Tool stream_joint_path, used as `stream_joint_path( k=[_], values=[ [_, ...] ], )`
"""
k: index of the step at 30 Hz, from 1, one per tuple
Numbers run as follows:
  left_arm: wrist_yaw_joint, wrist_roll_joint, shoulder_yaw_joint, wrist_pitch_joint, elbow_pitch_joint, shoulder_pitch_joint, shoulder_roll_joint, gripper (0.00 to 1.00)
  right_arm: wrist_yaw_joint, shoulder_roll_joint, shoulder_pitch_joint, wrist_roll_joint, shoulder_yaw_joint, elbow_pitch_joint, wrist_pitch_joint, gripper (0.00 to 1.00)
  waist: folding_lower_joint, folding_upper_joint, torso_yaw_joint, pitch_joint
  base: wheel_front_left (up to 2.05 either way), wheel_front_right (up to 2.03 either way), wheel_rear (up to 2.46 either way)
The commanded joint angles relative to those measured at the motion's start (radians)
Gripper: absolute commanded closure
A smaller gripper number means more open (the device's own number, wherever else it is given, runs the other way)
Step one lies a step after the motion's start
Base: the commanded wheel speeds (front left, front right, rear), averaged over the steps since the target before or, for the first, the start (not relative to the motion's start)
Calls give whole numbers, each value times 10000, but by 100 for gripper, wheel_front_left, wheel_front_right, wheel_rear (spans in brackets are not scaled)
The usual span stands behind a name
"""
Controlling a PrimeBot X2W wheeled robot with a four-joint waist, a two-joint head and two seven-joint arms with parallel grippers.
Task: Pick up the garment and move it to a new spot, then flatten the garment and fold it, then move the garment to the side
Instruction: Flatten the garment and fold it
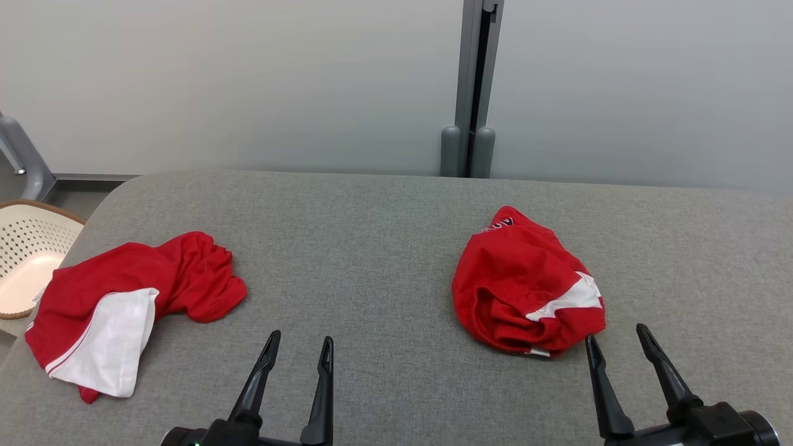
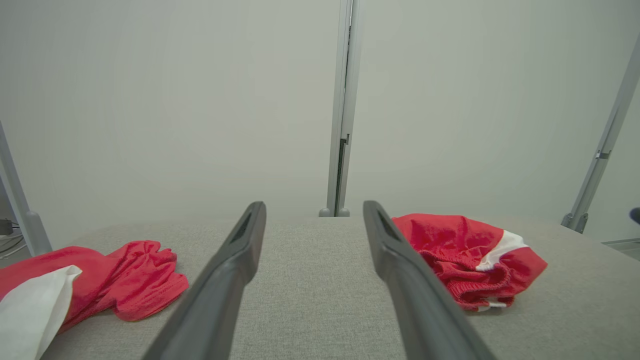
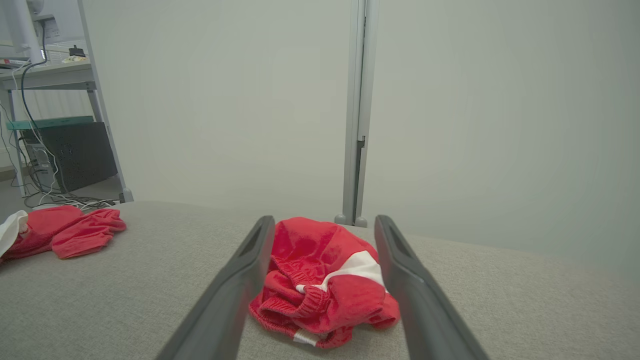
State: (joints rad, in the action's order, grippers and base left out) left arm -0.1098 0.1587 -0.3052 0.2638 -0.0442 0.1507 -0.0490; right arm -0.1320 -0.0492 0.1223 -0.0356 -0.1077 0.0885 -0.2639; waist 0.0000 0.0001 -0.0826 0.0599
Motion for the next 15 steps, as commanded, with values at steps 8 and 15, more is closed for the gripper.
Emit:
stream_joint_path(
  k=[8,15],
  values=[
    [542,416,-808,9,642,-757,-35,0,22,-30,-224,-47,235,-80,-8,0,0,-1,117,-336,0,0,0],
    [1206,2022,-2629,8,2077,-2506,-35,0,22,-25,-941,161,873,-683,-8,0,0,-1,885,-1459,0,0,0]
  ],
)
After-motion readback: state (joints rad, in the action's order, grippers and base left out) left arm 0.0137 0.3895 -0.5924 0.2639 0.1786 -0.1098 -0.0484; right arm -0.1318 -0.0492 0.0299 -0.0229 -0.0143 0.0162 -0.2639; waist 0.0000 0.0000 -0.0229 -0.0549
